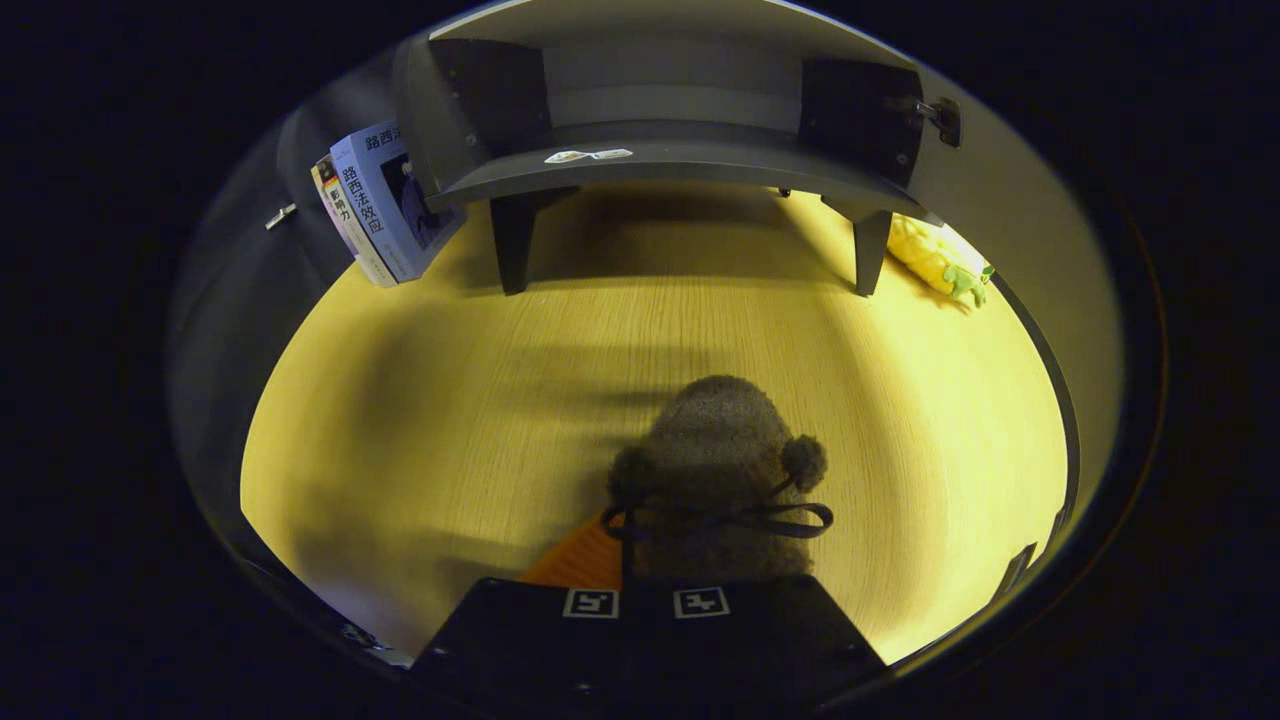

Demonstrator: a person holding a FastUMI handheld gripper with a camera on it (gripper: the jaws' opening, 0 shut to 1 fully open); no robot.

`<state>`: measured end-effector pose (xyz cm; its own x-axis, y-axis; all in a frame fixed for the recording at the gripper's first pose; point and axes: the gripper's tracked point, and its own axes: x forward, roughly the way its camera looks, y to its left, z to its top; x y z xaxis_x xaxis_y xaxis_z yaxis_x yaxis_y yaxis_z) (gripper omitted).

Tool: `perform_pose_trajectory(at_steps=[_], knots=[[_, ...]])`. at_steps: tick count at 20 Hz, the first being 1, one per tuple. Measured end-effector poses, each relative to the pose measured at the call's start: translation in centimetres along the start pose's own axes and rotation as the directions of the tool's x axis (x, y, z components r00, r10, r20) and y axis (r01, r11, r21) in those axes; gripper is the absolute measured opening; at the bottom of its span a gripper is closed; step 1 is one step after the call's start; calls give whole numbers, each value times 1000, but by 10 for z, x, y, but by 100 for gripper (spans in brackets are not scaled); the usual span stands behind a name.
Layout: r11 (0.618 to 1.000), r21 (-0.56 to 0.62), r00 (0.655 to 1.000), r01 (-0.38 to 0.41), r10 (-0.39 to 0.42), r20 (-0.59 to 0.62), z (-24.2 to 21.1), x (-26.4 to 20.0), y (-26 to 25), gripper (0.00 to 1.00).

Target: Open the shoe cabinet door, grab the shoes and put them into the shoe cabinet, then close the shoe cabinet door.

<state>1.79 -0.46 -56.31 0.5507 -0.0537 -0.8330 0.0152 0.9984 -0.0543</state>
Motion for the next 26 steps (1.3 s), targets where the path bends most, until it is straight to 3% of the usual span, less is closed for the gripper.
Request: perform_pose_trajectory(at_steps=[6, 16, 26], knots=[[1000, 2, 1000, 0, 0, 9, 5, -30, -4, 5], [1000, -15, 985, -8, 10, 173, 89, -180, -1, 5], [999, 13, 918, 48, -49, 393, 205, -274, -14, 5]])
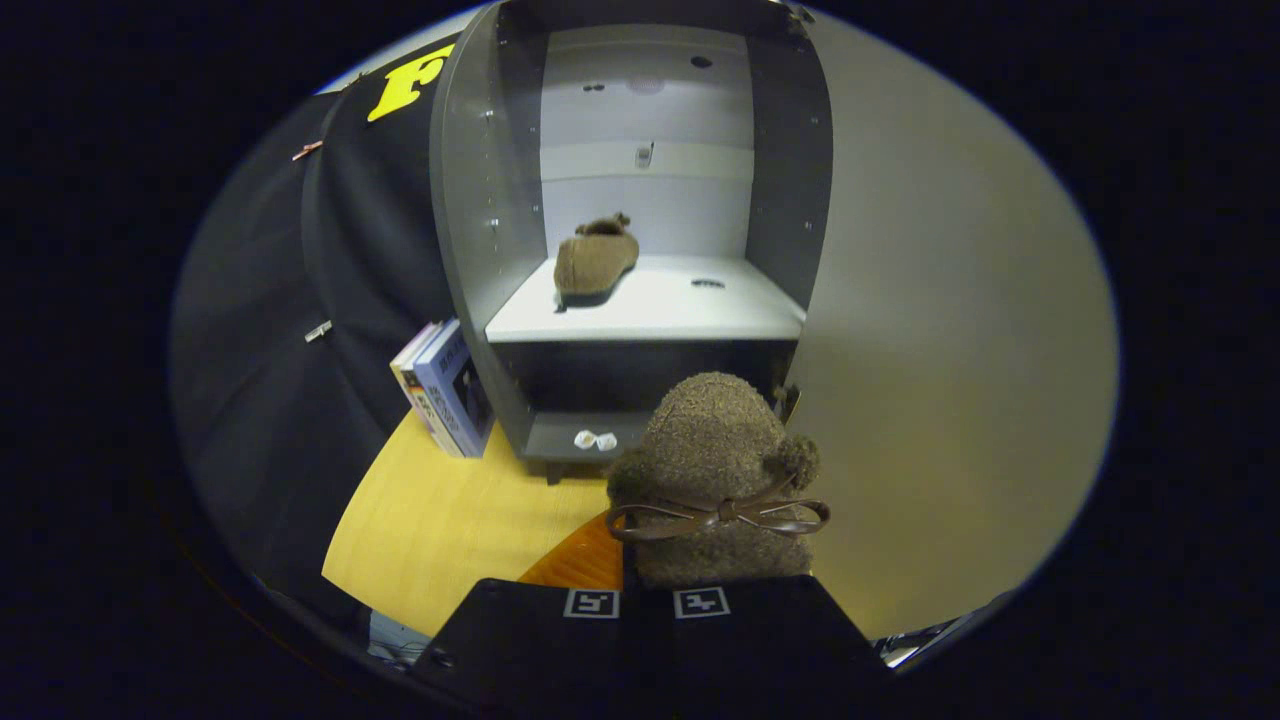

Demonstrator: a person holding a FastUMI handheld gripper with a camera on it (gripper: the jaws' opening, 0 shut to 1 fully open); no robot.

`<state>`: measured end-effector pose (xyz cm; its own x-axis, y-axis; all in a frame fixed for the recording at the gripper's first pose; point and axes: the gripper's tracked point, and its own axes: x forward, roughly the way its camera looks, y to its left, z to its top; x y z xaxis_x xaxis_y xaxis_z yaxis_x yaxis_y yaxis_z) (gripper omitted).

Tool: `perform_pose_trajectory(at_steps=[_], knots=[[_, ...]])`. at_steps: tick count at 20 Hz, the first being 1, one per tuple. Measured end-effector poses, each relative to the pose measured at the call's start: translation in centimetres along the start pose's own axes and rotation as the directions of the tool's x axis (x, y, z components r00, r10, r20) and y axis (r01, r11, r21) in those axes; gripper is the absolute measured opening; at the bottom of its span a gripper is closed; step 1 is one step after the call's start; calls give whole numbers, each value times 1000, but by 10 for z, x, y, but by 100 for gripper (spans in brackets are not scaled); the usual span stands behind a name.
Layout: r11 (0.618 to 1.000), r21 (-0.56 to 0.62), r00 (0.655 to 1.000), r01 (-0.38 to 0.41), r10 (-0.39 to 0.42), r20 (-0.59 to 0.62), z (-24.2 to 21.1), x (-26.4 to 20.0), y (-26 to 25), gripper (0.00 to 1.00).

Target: Open the shoe cabinet door, grab the shoes and put them into the shoe cabinet, then close the shoe cabinet door.

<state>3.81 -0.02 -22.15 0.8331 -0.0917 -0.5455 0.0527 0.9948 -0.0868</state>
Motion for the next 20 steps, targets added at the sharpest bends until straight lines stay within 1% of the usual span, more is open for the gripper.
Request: perform_pose_trajectory(at_steps=[5, 9, 13, 18, 20], knots=[[1000, -10, 995, 3, -2, 99, 81, 9, 1, 5], [1000, 26, 992, 2, -6, 122, 138, 26, -2, 5], [999, 43, 992, 0, -5, 128, 187, 56, -4, 5], [999, 34, 994, 34, -37, 102, 231, 116, -11, 5], [999, 43, 995, 24, -28, 97, 247, 140, -11, 5]])
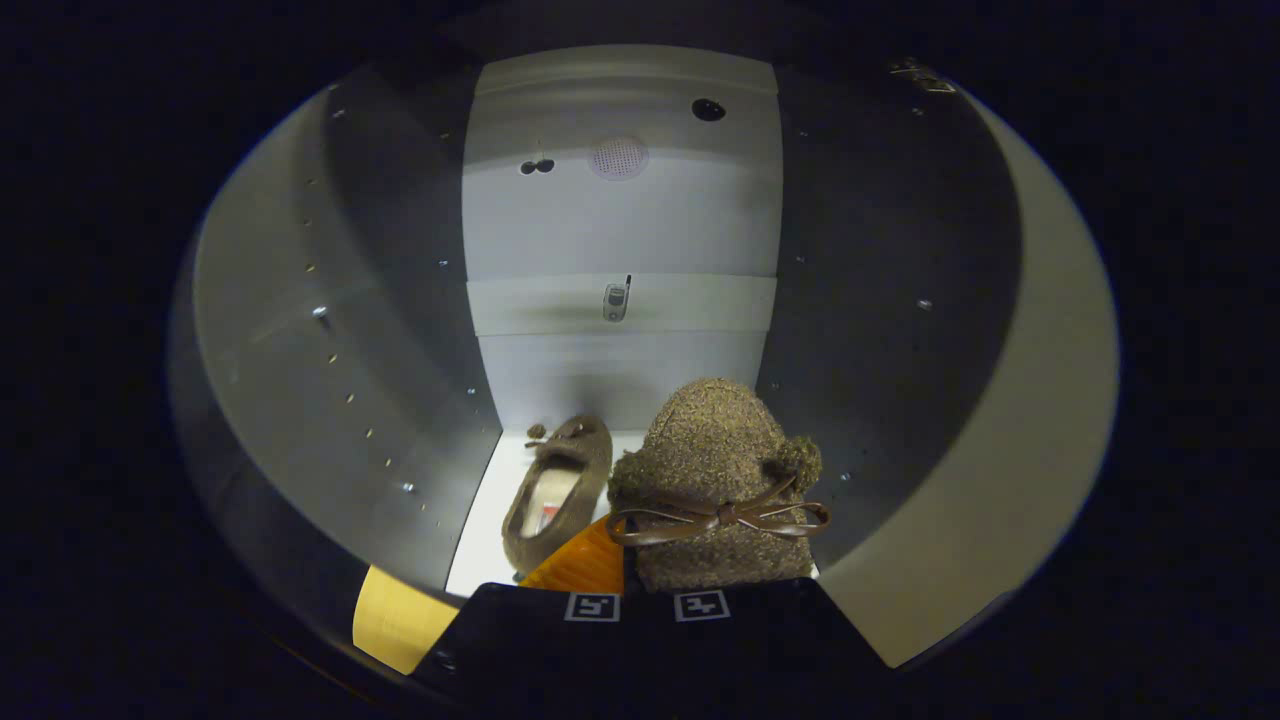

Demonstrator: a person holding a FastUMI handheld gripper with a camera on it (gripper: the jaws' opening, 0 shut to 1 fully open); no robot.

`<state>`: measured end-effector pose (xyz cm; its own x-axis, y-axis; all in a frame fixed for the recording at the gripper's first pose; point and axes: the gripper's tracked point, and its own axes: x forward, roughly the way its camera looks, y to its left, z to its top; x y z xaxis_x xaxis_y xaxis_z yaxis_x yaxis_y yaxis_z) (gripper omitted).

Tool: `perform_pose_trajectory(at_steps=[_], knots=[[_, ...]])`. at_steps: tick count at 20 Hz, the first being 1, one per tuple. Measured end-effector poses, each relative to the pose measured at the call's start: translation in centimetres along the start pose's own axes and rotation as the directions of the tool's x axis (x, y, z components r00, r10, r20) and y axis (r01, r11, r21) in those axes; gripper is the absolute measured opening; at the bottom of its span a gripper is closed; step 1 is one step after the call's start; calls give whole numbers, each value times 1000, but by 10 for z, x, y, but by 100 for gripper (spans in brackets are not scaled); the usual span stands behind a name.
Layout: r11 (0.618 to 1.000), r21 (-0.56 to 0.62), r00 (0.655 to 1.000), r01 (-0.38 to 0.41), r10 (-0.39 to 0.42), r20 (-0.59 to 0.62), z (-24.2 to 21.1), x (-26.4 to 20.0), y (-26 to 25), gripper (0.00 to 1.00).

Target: Open the shoe cabinet door, grab the shoes and put them into the shoe cabinet, then close the shoe cabinet door.

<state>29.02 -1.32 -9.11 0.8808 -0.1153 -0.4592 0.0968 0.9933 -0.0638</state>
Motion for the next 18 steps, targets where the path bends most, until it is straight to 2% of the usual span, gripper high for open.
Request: perform_pose_trajectory(at_steps=[8, 14, 17, 18], knots=[[999, 22, 988, 38, -34, -152, -22, 111, -14, 5], [996, 76, 974, 35, -17, -227, -39, 170, -18, 5], [998, 62, 950, 32, -11, -311, -65, 188, -21, 5], [998, 57, 954, 28, -9, -301, -65, 191, -18, 5]])
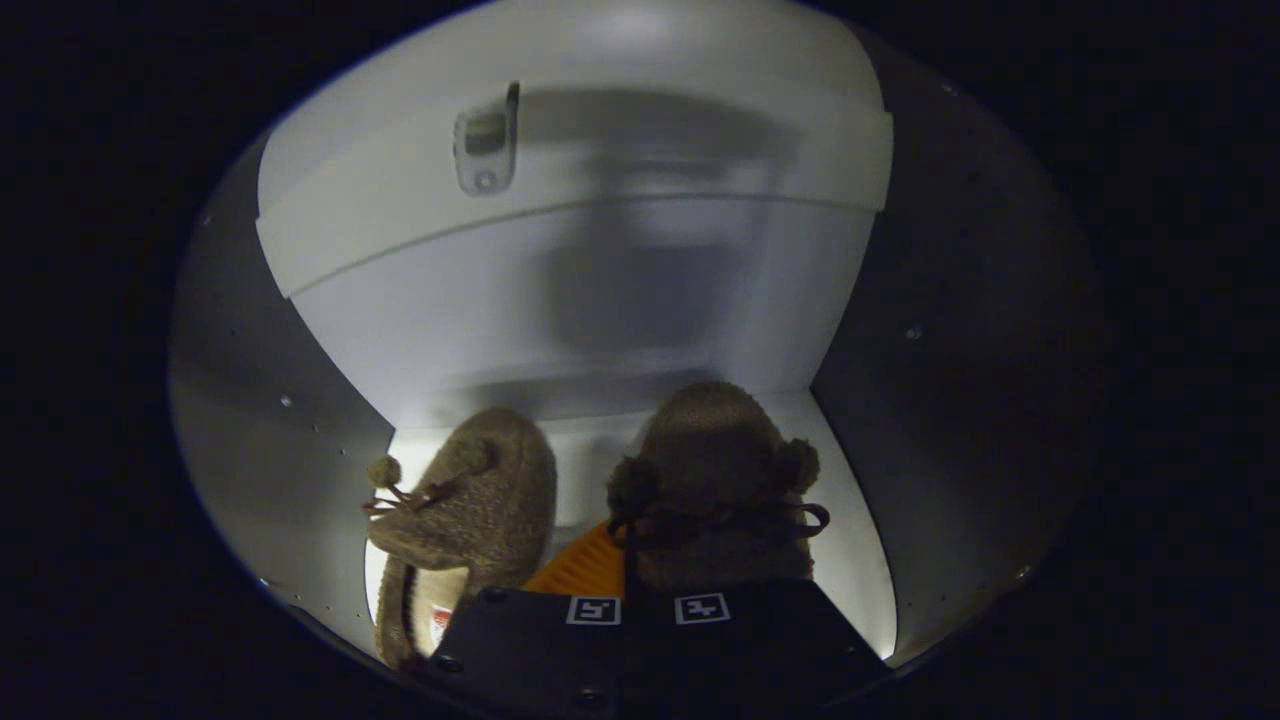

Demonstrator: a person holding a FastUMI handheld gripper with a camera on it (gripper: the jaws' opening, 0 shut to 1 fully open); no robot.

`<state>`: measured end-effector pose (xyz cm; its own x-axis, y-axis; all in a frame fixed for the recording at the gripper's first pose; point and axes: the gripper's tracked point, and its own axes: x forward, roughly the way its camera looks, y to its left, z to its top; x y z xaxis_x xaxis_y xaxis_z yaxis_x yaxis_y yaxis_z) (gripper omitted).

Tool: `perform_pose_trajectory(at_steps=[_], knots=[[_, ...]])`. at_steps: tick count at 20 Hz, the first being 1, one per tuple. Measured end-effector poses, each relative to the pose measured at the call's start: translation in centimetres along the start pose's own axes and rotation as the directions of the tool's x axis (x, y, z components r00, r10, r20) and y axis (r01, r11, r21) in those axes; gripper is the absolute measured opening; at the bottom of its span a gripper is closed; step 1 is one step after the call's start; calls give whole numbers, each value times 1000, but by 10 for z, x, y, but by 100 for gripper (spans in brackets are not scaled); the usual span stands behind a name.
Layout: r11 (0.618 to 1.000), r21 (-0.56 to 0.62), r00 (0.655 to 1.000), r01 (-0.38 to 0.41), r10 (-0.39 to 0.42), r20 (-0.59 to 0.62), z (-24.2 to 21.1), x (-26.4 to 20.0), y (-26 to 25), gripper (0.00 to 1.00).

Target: Open the shoe cabinet door, grab the shoes and put them into the shoe cabinet, then close the shoe cabinet door.

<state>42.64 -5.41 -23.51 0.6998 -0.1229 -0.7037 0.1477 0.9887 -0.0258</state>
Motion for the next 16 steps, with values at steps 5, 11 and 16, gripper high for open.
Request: perform_pose_trajectory(at_steps=[5, 11, 16], knots=[[1000, 9, 1000, -5, 5, 0, 1, -1, -1, 11], [1000, -28, 999, 10, -9, 37, -3, -32, 4, 69], [999, -38, 989, 35, -29, 146, 4, -91, 2, 94]])
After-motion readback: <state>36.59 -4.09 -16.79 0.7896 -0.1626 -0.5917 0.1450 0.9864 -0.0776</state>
